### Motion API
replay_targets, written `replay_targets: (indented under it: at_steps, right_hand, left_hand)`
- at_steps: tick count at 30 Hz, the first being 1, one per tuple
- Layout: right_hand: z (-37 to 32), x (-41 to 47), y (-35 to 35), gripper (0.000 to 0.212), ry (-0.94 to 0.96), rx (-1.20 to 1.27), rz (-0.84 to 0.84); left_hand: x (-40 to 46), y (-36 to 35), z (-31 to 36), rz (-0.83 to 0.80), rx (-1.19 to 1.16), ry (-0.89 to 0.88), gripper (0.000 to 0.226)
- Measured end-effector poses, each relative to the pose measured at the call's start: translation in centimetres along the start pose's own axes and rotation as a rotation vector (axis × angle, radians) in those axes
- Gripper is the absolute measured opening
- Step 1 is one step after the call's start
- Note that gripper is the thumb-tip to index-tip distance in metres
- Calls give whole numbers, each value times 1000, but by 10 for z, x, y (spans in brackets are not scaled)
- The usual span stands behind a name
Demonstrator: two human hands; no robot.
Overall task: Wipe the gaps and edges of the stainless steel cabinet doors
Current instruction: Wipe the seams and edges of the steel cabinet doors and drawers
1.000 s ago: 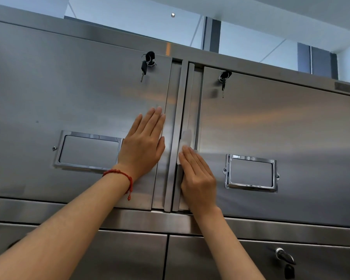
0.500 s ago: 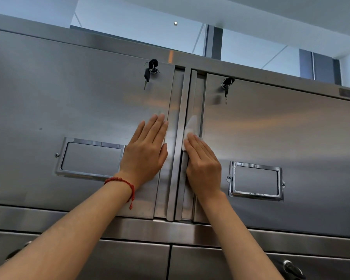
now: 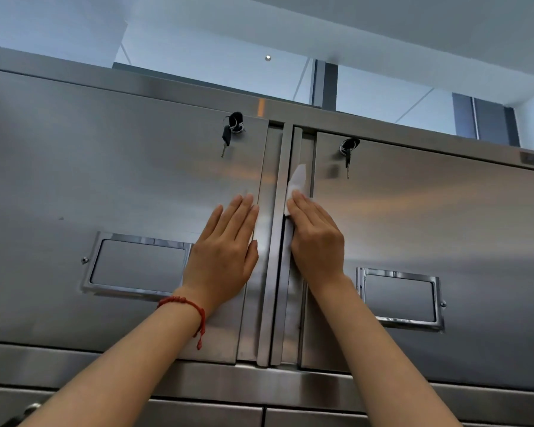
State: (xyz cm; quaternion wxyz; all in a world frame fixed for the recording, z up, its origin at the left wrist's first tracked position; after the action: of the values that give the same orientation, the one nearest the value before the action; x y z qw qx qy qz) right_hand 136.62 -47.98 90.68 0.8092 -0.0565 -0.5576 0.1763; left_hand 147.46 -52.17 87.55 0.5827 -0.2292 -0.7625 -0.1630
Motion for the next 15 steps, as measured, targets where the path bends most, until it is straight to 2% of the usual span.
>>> replay_targets:
  at_steps: [15]
  right_hand:
    - [11,37,-10,31,3,-3,-10]
  left_hand:
    - [-1,-1,0,13,10,-4,53]
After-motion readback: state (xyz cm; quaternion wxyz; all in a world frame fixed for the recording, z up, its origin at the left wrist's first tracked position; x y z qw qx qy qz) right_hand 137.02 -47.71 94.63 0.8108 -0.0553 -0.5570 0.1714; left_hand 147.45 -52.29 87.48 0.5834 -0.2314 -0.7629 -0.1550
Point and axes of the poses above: each hand's wrist, its own x-axis towards the middle knuckle, its own y-axis out of the back of the hand, z = x × y, the point moved 8 cm from there along x, towards the middle knuckle, and after that the axes turned 3 degrees about z, right-handed, at the moved point
